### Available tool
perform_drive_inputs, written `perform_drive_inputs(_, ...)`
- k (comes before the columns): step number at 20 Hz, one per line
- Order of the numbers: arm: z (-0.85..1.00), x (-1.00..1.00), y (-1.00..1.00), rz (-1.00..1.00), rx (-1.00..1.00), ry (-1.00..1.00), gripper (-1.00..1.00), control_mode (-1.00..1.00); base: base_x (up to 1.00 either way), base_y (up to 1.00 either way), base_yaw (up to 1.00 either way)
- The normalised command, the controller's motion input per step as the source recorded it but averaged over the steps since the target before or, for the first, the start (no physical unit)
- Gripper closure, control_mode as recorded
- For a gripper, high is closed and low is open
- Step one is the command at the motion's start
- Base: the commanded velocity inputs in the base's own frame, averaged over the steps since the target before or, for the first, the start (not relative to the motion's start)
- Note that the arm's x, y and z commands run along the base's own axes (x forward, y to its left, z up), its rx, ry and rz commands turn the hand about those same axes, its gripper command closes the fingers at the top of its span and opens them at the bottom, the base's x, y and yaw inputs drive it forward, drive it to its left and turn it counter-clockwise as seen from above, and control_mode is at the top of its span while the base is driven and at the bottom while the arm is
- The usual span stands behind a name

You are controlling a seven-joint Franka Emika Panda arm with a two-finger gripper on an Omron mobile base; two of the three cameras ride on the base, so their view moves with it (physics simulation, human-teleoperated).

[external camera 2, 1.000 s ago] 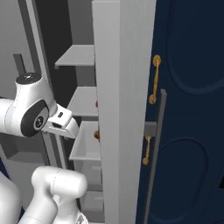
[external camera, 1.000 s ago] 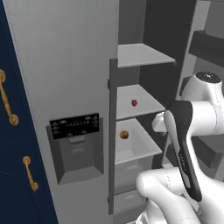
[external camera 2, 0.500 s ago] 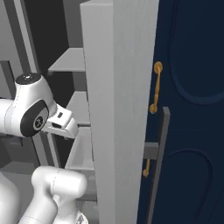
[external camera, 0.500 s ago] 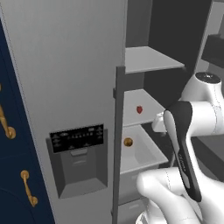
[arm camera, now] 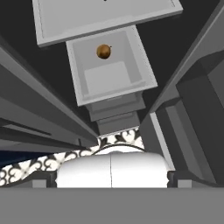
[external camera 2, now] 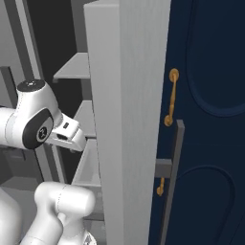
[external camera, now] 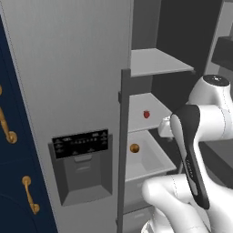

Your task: Take the strawberry from the fridge and place it on top of the pancake, located on the dining counter.

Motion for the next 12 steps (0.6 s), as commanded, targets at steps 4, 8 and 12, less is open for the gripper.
perform_drive_inputs(4, 0.0, 0.0, 0.0, 0.0, 0.0, 0.0, -1.0, 1.0, 0.0, 0.0, 0.01)
perform_drive_inputs(8, -0.01, 0.14, -0.02, 0.04, 0.0, -0.03, -1.0, -1.0, 0.02, 0.0, 0.0)
perform_drive_inputs(12, 0.0, 0.06, -0.23, 0.18, 0.0, -0.21, -1.0, -1.0, 0.0, 0.0, 0.0)
